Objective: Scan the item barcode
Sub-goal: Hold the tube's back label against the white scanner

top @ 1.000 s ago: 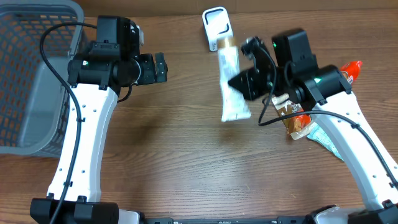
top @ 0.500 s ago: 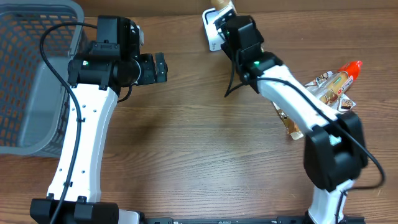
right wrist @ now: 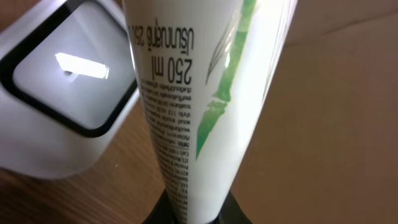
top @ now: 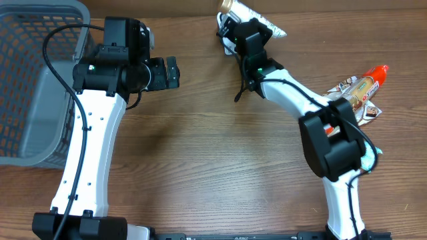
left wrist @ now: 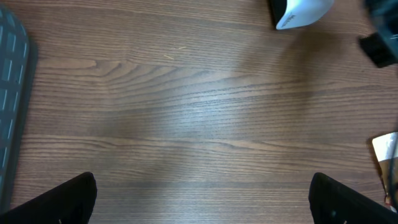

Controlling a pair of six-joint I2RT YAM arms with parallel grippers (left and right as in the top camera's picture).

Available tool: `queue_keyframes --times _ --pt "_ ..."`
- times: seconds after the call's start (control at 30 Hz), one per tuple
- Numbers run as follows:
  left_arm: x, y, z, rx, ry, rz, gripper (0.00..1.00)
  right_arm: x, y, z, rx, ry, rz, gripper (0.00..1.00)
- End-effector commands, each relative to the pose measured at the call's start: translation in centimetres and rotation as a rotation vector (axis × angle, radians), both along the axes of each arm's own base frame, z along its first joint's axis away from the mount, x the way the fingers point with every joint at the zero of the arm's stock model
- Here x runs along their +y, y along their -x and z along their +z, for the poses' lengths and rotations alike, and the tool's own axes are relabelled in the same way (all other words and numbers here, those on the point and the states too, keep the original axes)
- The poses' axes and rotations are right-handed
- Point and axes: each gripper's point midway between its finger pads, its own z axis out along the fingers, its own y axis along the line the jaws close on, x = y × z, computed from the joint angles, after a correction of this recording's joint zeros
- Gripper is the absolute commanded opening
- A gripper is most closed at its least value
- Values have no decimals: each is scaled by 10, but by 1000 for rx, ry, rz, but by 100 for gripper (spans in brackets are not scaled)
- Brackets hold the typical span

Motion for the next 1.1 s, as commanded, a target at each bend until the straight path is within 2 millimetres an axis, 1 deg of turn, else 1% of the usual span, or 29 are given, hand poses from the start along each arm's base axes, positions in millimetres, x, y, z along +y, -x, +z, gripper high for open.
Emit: queue_keyframes --times 0.0,0.1,0.17,0.27,0.37,0.57,0.77,1.07 --pt "0 0 11 -32 -8 -14 100 -1 -12 34 -68 44 3 3" --pt "0 0 11 -32 -8 -14 100 2 -14 26 -43 133 52 3" --pt "0 0 11 -32 -8 -14 100 3 -15 17 -21 185 82 3" --pt "0 0 11 -32 -8 -14 100 6 -16 6 -3 197 102 3" --pt "0 0 11 -32 -8 -14 100 7 -17 0 4 197 108 3" --pt "0 0 11 -32 -8 -14 100 8 -17 -1 2 170 99 4" --pt "0 0 11 -32 -8 -14 100 8 -17 -2 -12 48 58 4" --pt "0 0 11 -32 -8 -14 100 9 -16 -4 -5 28 62 4"
